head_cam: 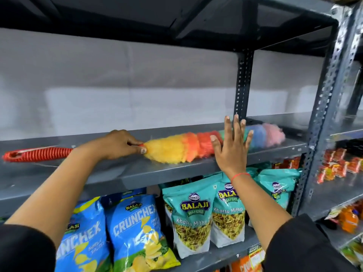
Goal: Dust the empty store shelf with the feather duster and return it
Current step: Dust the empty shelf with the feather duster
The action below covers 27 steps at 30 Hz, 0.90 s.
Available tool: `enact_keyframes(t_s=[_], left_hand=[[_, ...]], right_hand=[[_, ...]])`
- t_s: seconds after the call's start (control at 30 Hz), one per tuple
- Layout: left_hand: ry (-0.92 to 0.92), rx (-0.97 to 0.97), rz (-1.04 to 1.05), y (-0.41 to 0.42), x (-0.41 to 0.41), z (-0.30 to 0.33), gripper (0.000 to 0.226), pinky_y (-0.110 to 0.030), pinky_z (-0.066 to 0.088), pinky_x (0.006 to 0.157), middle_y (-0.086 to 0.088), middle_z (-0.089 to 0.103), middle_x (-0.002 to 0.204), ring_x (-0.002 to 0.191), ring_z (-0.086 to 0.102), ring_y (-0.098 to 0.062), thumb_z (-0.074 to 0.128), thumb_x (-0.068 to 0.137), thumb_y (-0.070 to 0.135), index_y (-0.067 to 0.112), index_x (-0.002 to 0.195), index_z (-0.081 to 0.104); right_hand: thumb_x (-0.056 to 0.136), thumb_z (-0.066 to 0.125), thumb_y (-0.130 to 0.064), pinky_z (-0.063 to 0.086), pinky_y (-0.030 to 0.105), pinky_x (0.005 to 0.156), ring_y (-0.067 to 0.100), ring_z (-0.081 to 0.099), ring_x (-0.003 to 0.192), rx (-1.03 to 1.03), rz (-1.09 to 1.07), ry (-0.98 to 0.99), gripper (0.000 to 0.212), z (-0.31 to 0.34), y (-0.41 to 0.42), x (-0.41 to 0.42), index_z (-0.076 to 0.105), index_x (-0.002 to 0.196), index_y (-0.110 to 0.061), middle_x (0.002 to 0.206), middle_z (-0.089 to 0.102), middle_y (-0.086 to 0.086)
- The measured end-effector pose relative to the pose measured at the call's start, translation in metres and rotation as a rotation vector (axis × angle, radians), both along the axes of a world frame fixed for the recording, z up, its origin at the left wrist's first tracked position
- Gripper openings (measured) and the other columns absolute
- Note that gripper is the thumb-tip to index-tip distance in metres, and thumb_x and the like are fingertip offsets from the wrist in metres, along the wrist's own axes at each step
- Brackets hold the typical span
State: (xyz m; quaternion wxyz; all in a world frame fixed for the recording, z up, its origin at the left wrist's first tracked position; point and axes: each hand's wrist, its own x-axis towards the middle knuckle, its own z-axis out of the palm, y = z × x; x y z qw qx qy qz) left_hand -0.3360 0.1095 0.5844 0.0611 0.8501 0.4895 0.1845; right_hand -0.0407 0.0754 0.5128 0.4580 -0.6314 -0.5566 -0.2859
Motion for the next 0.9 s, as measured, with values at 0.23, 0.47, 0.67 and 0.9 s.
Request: enact_keyframes(t_s=[0.23, 0.47, 0.67, 0.9], left_hand=[[-0.149, 0.212, 0.154, -0.020, -0.036, 0.002, 0.022, -0.027, 0.037, 0.058, -0.002, 0.067, 0.068, 0.065, 0.052, -0.014, 0.057, 0.088, 0.037, 0.027, 0.099, 0.074], [-0.113, -0.197, 0.030, -0.048, -0.093, 0.004, 0.016, -0.009, 0.030, 0.033, 0.009, 0.049, 0.033, 0.027, 0.034, 0.000, 0.061, 0.088, 0.023, 0.033, 0.088, 0.073], [0.009, 0.237, 0.384, -0.056, -0.120, 0.002, 0.028, -0.031, 0.045, 0.070, -0.007, 0.075, 0.083, 0.088, 0.065, -0.029, 0.059, 0.088, 0.035, 0.017, 0.104, 0.073], [-0.031, -0.066, 0.213, -0.079, -0.133, -0.003, 0.035, -0.009, 0.036, 0.050, 0.013, 0.057, 0.038, 0.041, 0.046, 0.011, 0.060, 0.088, 0.030, 0.032, 0.055, 0.073]], right_hand=[[0.091, 0.033, -0.054, 0.000, 0.058, 0.110, 0.038, 0.010, 0.139, 0.041, 0.089, 0.052, 0.071, 0.013, -0.008, -0.029, 0.022, 0.143, -0.007, 0.151, 0.021, 0.021], [0.091, 0.024, -0.056, 0.001, 0.055, 0.109, 0.029, 0.007, 0.137, 0.101, 0.358, -0.168, 0.069, 0.017, -0.010, -0.120, 0.019, 0.141, -0.009, 0.149, 0.023, 0.019], [0.090, 0.041, -0.047, -0.002, 0.054, 0.110, 0.024, 0.001, 0.137, 0.041, 0.345, -0.220, 0.069, 0.013, -0.006, -0.127, 0.016, 0.143, -0.011, 0.151, 0.020, 0.017], [0.088, 0.044, -0.046, 0.005, 0.056, 0.109, 0.026, 0.009, 0.136, 0.086, 0.415, -0.251, 0.069, 0.012, -0.007, -0.152, 0.024, 0.141, -0.007, 0.149, 0.027, 0.018]])
